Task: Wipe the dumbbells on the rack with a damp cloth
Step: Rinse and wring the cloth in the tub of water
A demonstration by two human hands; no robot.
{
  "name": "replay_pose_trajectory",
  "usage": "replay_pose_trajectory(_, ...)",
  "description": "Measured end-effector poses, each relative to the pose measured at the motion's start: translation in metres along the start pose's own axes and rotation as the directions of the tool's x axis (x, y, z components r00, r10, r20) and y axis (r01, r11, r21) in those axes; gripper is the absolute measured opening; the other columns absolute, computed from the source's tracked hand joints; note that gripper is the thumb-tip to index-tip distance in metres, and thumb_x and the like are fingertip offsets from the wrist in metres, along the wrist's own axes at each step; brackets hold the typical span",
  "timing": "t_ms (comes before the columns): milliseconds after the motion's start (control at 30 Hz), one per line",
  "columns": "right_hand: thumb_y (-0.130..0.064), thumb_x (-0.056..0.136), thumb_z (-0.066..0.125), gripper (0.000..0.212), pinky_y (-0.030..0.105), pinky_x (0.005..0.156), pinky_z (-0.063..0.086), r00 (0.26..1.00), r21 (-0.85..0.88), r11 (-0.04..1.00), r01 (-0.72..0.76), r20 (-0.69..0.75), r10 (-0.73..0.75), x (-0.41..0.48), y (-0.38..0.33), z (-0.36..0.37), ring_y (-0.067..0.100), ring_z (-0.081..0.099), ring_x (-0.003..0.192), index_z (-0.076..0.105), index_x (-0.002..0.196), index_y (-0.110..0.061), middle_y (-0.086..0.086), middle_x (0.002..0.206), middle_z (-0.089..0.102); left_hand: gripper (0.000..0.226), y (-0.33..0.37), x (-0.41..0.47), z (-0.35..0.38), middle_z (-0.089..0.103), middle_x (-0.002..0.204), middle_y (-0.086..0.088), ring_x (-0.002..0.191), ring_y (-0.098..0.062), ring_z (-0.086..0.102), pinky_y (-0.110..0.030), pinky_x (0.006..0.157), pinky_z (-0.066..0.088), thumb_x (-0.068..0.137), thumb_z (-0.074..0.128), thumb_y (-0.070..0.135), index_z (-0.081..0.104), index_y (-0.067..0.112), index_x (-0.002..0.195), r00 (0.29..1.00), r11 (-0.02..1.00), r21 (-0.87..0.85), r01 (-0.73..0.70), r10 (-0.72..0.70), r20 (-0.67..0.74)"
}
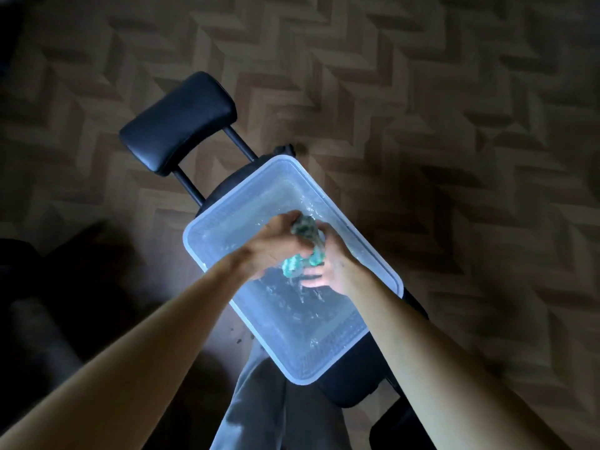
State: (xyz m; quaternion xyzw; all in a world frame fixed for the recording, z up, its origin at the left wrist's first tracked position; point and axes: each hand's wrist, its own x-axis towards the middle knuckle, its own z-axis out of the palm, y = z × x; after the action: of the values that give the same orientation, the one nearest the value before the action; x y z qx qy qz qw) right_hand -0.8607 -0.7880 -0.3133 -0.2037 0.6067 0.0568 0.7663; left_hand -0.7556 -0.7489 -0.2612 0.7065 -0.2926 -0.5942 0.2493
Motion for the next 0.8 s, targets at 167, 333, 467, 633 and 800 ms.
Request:
replay_pose_trajectory(167, -0.037, 0.097, 0.039, 0.033, 0.040, 0.085, 0.052, 0.985, 0.213, 0.970, 0.115, 0.103, -0.139, -0.014, -0.004, 0.018, 0.025, 0.065, 0.094, 0.063, 0.095, -0.015, 0.010, 0.096, 0.068, 0.033, 0.001, -0.016, -0.007, 0.063, 0.079, -0.012, 0.077, -0.025, 0.062, -0.033, 0.077, 0.050, 0.068, 0.071, 0.037, 0.060, 0.009, 0.082, 0.995, 0.860, -0.502, 0.097, -0.099, 0.024)
replay_pose_trajectory(333, -0.026, 0.097, 0.045, 0.024, 0.031, 0.068, 0.052, 0.945, 0.000, 0.959, 0.283, -0.173, -0.278, -0.011, 0.004, 0.038, 0.027, 0.064, 0.078, 0.058, 0.078, -0.017, 0.009, 0.086, 0.065, 0.013, -0.017, -0.014, -0.001, 0.054, 0.085, -0.010, 0.068, -0.020, 0.050, -0.028, 0.063, 0.041, 0.097, 0.043, 0.020, 0.051, 0.016, 0.088, 0.857, 0.918, -0.388, 0.079, -0.262, -0.444)
replay_pose_trajectory(467, -0.019, 0.097, 0.041, 0.027, 0.048, 0.084, 0.054, 0.864, -0.114, 0.909, 0.402, -0.280, -0.417, -0.007, 0.010, 0.047, 0.038, 0.062, 0.095, 0.051, 0.072, -0.020, 0.015, 0.096, 0.061, 0.020, -0.026, -0.015, 0.006, 0.051, 0.099, -0.009, 0.084, -0.030, 0.056, -0.035, 0.047, 0.056, 0.100, 0.030, 0.020, 0.049, 0.022, 0.103, 0.876, 0.962, -0.243, 0.125, -0.222, -0.428)
replay_pose_trajectory(633, -0.035, 0.094, 0.048, 0.033, 0.044, 0.087, 0.051, 0.830, -0.175, 0.889, 0.423, -0.320, -0.458, 0.001, 0.009, 0.052, 0.031, 0.063, 0.090, 0.055, 0.066, -0.019, 0.011, 0.088, 0.065, 0.026, -0.030, -0.007, 0.018, 0.051, 0.067, -0.007, 0.074, -0.027, 0.047, -0.033, 0.059, 0.037, 0.094, 0.034, 0.015, 0.052, 0.004, 0.080, 0.836, 0.993, -0.103, 0.058, -0.104, -0.538)
replay_pose_trajectory(800, -0.024, 0.089, 0.052, 0.033, 0.035, 0.068, 0.046, 0.794, -0.252, 0.861, 0.443, -0.335, -0.507, 0.002, 0.009, 0.049, 0.022, 0.052, 0.070, 0.061, 0.058, -0.015, 0.000, 0.060, 0.056, 0.039, -0.032, 0.003, 0.021, 0.044, 0.058, -0.018, 0.069, -0.027, 0.037, -0.031, 0.061, 0.033, 0.089, 0.040, 0.012, 0.038, 0.014, 0.050, 0.816, 0.983, -0.156, 0.093, -0.165, -0.554)
